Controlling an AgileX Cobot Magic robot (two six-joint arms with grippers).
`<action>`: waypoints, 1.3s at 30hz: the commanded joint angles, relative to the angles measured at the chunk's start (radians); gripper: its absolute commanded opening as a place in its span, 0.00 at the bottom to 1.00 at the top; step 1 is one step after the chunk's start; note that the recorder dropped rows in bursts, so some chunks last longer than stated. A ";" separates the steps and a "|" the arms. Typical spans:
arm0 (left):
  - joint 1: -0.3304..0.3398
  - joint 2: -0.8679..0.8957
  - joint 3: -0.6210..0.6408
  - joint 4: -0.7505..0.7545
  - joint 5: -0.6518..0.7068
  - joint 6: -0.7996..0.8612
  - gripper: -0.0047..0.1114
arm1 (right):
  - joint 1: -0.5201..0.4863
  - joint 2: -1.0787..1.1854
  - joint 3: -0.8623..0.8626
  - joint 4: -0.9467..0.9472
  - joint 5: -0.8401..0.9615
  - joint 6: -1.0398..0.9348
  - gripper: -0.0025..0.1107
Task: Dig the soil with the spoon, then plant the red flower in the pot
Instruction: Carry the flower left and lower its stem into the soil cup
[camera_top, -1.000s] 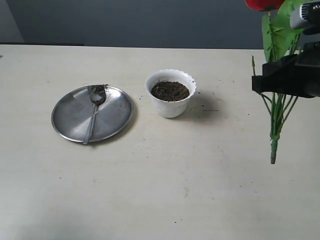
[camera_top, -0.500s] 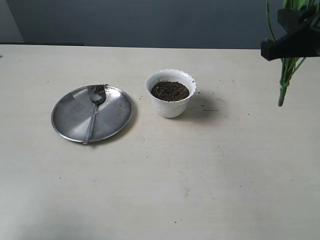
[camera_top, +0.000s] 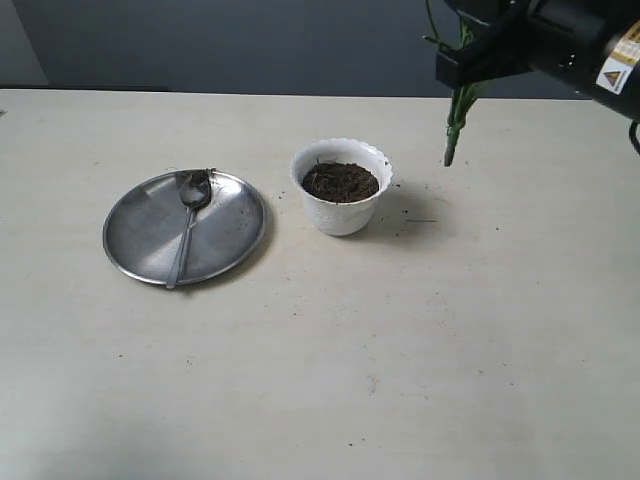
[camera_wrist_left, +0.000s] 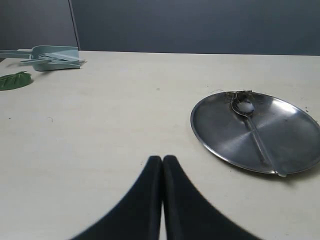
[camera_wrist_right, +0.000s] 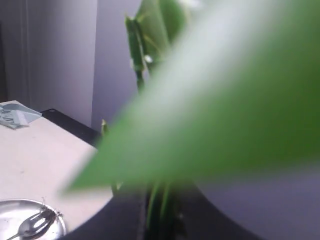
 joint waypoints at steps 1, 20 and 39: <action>-0.004 -0.006 0.005 -0.006 -0.006 -0.001 0.04 | -0.002 0.054 -0.007 -0.030 -0.091 0.025 0.02; -0.004 -0.006 0.005 -0.006 -0.006 -0.001 0.04 | -0.002 0.252 -0.162 -0.227 -0.264 0.043 0.02; -0.004 -0.006 0.005 -0.006 -0.006 -0.001 0.04 | -0.004 0.387 -0.274 -0.325 -0.227 0.181 0.02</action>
